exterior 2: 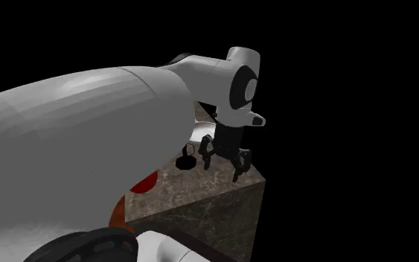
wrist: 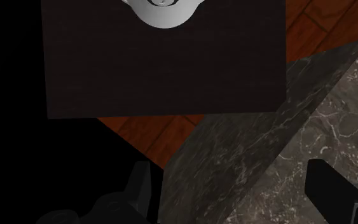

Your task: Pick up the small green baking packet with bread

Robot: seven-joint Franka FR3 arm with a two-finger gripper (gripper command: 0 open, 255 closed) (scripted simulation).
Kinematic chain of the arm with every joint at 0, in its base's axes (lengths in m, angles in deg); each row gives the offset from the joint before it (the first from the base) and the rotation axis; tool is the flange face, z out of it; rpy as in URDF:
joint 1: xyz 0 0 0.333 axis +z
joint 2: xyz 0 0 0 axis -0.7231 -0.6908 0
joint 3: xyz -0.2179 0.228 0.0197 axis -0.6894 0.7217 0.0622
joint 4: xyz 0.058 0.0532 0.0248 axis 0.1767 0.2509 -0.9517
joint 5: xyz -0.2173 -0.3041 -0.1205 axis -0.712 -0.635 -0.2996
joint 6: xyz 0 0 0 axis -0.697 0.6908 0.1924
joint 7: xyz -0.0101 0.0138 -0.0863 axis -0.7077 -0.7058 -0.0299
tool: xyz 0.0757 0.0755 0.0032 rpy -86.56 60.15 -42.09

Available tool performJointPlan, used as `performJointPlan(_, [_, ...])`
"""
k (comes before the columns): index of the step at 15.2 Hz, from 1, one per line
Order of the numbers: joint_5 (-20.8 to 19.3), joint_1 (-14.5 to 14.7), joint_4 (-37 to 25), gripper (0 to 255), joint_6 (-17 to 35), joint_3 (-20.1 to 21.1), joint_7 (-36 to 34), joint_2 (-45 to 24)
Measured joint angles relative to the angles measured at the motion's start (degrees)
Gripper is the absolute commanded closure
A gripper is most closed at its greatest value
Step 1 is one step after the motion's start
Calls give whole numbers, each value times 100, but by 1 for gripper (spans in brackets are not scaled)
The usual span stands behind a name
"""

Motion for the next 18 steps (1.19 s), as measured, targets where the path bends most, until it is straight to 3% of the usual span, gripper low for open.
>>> performJointPlan(3, [-87, 31, 1, 0, 202, -81, 255, -165])
performJointPlan(7, [-231, 166, -202, 0, 914, -214, 944, -944])
performJointPlan(18, [-389, 500, -1400, 0, 2343, -508, 2971, -3109])
